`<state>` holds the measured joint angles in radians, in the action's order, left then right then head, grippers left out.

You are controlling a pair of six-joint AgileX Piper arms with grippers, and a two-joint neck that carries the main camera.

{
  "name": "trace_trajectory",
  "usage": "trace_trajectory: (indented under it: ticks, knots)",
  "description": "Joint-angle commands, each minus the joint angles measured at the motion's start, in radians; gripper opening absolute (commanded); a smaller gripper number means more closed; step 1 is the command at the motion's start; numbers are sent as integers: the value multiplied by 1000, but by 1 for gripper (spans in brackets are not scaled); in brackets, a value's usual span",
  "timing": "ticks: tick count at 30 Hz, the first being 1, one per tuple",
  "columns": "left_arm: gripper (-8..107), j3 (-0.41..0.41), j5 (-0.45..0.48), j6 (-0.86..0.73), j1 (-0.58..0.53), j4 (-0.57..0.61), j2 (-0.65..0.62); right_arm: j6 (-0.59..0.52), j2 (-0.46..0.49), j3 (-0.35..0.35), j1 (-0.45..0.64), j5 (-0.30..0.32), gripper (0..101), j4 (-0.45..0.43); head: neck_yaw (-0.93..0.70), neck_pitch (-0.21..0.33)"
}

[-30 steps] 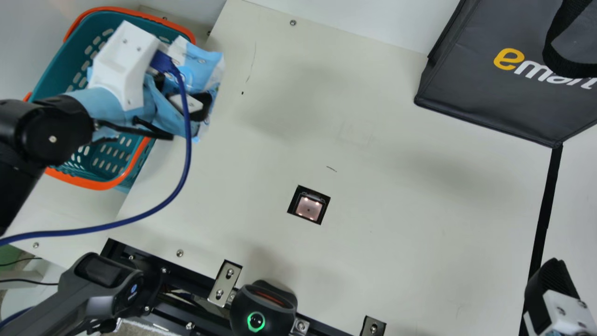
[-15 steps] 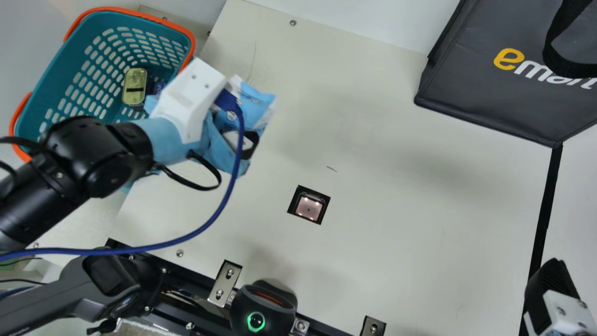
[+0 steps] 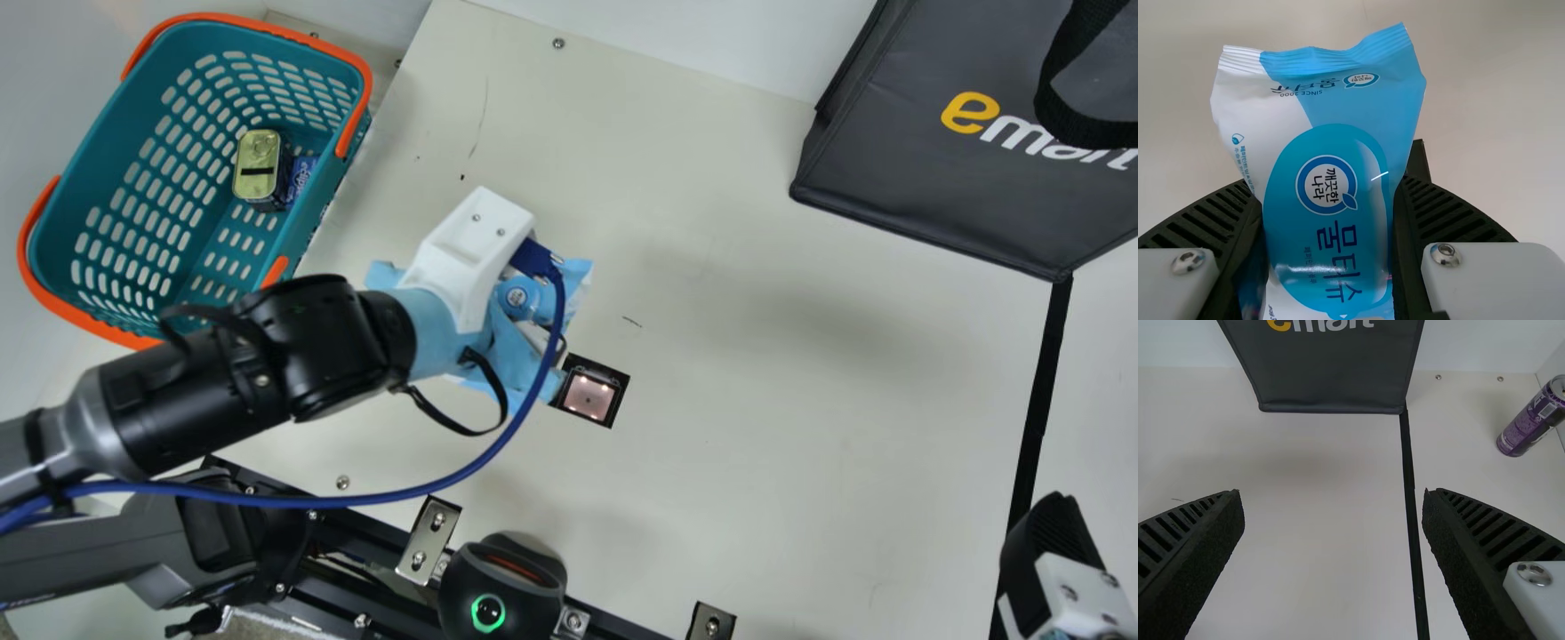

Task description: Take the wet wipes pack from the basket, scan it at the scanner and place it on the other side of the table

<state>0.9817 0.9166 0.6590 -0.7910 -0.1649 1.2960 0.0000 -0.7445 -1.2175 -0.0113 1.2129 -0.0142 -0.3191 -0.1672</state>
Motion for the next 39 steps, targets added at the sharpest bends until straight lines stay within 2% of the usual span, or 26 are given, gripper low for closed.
trace_trajectory:
  ticks: [1, 9, 27, 39]
  knots:
    - [-8, 3, 1, 54, -9, 7, 22, 0, 0, 0, 0, 0, 95, 0, -2, 29]
    - [-8, 5, -29, 149, -40, 20, 97, 0, 0, 0, 0, 0, 95, 0, -2, 29]
    - [-8, -28, -166, 271, -96, 14, 263, 0, 0, 0, 0, 0, 95, 0, -2, 29]
    - [32, -27, -218, 270, -99, 32, 322, 0, 0, 0, 0, 0, 95, 0, -2, 29]
